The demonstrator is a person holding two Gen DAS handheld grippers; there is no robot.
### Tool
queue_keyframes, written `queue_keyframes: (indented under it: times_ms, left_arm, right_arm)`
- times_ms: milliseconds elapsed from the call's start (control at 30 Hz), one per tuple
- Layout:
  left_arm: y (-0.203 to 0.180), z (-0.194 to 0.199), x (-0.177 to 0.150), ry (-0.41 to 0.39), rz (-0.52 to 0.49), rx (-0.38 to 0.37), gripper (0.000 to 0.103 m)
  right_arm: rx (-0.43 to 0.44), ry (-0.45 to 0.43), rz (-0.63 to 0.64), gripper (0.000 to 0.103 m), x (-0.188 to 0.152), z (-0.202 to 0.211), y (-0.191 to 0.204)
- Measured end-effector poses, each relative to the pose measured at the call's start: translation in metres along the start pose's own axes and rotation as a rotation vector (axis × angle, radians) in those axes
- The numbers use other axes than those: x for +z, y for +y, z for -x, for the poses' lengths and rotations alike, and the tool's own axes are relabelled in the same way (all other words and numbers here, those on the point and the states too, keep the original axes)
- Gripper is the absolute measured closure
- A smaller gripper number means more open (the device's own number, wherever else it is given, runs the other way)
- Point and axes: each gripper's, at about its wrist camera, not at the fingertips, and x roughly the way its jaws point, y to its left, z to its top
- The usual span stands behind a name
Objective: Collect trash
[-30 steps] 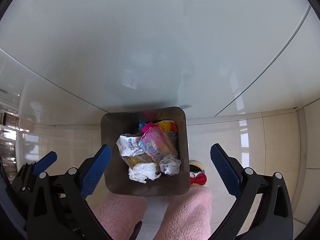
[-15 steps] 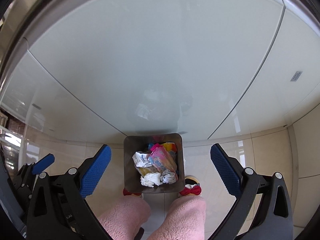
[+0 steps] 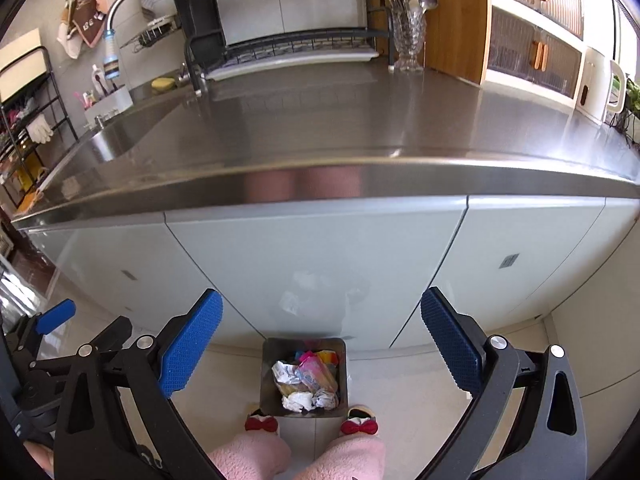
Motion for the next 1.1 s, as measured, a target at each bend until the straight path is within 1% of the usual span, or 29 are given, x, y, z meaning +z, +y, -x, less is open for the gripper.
queue_keyframes:
  times_ms: [100,167,300,367,433,533,600,700,833,967,1100]
  left_arm:
    - [0.002,0.036,0.021,-0.011,0.002,-0.029,0.008]
    - [0.001,0.057,0.033,-0.023,-0.006,-0.025,0.008]
    - [0.004,0.100,0.059,-0.064,0.022,-0.053,0.008]
    - [0.005,0.118,0.070,-0.101,0.032,-0.053,0.008]
    - [0.005,0.136,0.081,-0.144,0.036,-0.036,0.008]
    - [0.003,0.161,0.098,-0.202,0.037,-0.031,0.008]
    - [0.000,0.173,0.108,-0.234,0.024,-0.022,0.008]
    - [-0.004,0.188,0.120,-0.256,0.018,-0.029,0.008]
    - [-0.005,0.198,0.134,-0.268,0.029,-0.032,0.008]
    - [-0.005,0.208,0.142,-0.288,0.047,-0.053,0.008]
    - [-0.008,0.215,0.145,-0.315,0.031,-0.028,0.008]
  right_arm:
    - [0.000,-0.042,0.010,0.003,0.013,0.033,0.002]
    - [-0.003,-0.060,0.014,0.003,0.025,0.054,0.004]
    - [-0.009,-0.097,0.028,0.003,0.048,0.091,0.008]
    - [-0.017,-0.118,0.037,0.003,0.059,0.108,0.010]
    - [-0.028,-0.148,0.040,0.003,0.069,0.123,0.011]
    - [-0.046,-0.204,0.046,0.003,0.083,0.146,0.013]
    - [-0.052,-0.241,0.047,0.003,0.090,0.162,0.013]
    - [-0.062,-0.286,0.041,0.003,0.102,0.183,0.012]
    - [-0.077,-0.311,0.031,0.003,0.116,0.200,0.007]
    - [-0.084,-0.335,0.021,0.003,0.123,0.212,0.005]
    - [-0.089,-0.349,0.028,0.003,0.127,0.218,0.007]
